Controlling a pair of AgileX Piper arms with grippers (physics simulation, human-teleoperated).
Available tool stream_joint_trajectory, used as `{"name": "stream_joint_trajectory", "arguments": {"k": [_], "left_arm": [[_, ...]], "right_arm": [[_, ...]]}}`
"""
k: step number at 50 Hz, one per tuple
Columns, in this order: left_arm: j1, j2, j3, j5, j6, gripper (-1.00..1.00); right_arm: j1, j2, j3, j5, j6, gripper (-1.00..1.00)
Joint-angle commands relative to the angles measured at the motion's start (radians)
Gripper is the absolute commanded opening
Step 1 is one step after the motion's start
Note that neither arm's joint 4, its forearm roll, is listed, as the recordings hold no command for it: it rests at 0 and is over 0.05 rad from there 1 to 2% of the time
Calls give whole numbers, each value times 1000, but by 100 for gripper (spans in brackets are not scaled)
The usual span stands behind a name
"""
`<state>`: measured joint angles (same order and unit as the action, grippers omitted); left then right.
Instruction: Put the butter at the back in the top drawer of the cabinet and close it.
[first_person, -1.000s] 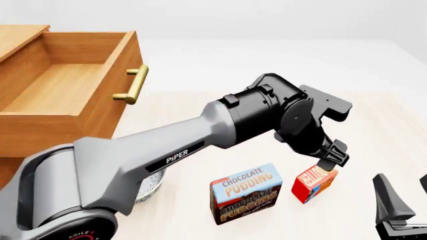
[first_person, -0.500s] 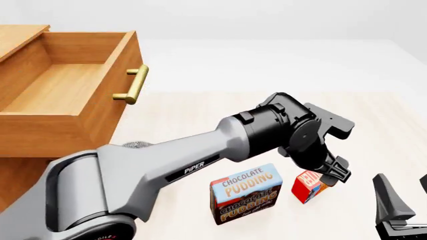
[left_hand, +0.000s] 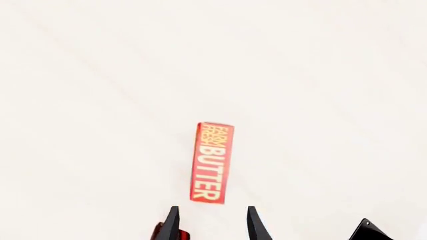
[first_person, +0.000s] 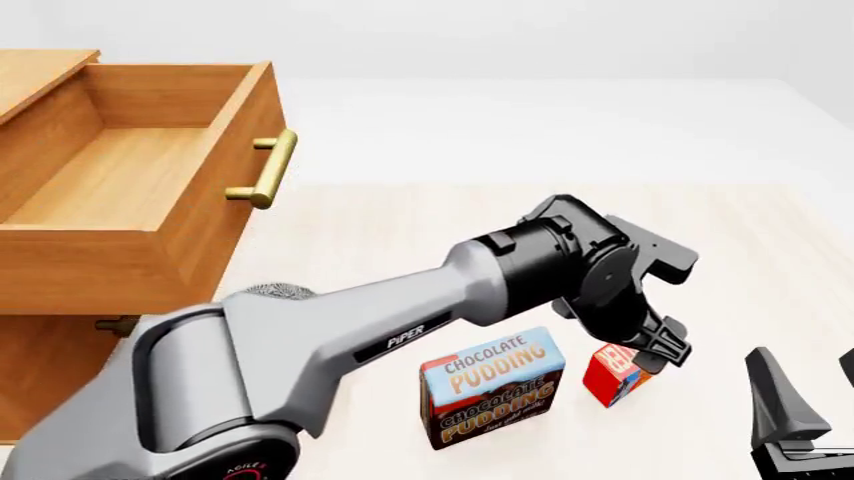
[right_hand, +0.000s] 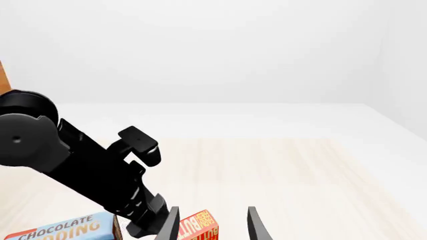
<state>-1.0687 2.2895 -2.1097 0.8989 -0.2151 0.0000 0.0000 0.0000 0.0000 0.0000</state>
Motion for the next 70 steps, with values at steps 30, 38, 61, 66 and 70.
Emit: {"name": "stream_joint_trajectory", "arguments": {"k": [30, 38, 61, 66, 70], "left_arm": [[1, 105, -116, 53, 27, 100], [1, 119, -130, 57, 28, 100], [2, 135, -124, 50, 30, 100], [-1, 140, -124, 48, 30, 100], [-3, 146, -130, 49, 30, 100]], "right_arm": [[0, 0, 0, 0, 0, 100], [0, 0, 0, 0, 0, 100], [0, 0, 0, 0, 0, 100], [0, 0, 0, 0, 0, 100], [0, 0, 0, 0, 0, 100]]}}
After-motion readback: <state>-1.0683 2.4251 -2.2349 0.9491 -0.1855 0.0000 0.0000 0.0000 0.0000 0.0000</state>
